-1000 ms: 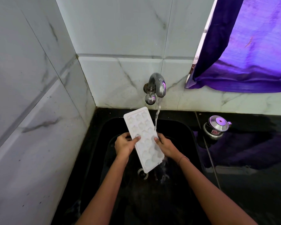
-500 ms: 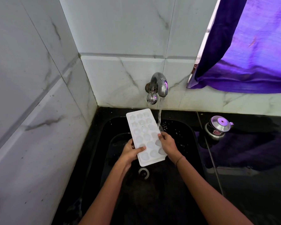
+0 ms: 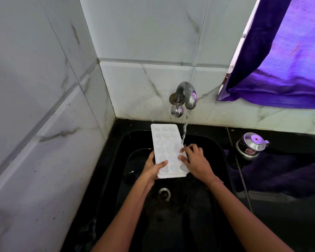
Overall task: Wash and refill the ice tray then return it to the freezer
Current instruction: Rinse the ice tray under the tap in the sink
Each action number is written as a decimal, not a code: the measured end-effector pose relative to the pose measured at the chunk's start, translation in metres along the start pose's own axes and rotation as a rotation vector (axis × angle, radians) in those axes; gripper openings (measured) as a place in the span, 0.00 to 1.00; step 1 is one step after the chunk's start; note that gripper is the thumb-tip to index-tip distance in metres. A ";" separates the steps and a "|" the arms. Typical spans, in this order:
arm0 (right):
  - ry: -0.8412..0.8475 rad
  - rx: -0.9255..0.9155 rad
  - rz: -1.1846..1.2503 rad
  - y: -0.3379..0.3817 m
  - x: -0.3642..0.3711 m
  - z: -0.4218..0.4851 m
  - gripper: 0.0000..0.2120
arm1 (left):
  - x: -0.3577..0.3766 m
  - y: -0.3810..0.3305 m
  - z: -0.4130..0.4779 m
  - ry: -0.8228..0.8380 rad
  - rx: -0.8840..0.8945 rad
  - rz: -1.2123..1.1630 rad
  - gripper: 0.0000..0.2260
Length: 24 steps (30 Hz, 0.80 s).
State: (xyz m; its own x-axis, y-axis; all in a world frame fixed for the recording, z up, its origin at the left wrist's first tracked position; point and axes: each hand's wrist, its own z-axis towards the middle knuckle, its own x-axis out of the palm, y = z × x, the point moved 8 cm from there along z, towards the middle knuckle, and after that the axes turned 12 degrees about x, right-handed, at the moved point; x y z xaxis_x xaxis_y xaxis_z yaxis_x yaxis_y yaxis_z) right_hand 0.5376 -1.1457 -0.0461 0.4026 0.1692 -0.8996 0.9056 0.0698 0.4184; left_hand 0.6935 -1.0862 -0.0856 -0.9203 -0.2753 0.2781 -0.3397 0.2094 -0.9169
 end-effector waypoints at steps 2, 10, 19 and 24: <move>-0.024 -0.035 -0.126 0.000 -0.003 -0.002 0.21 | 0.004 0.001 0.001 0.017 0.003 -0.011 0.26; -0.102 -0.091 -0.260 0.004 -0.014 0.002 0.24 | 0.012 -0.005 0.006 0.022 0.045 -0.017 0.26; -0.139 -0.029 -0.185 0.003 -0.020 0.005 0.22 | 0.019 -0.010 0.010 0.039 0.037 -0.032 0.26; -0.165 -0.119 -0.182 0.016 -0.028 0.003 0.19 | 0.035 -0.014 0.015 0.119 0.049 -0.027 0.26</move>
State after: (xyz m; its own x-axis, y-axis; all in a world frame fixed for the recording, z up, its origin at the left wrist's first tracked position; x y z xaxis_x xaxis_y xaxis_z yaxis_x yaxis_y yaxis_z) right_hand 0.5410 -1.1522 -0.0149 0.2594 -0.0183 -0.9656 0.9470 0.2008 0.2506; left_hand 0.6689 -1.1126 -0.0674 -0.9284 -0.1660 0.3325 -0.3577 0.1568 -0.9206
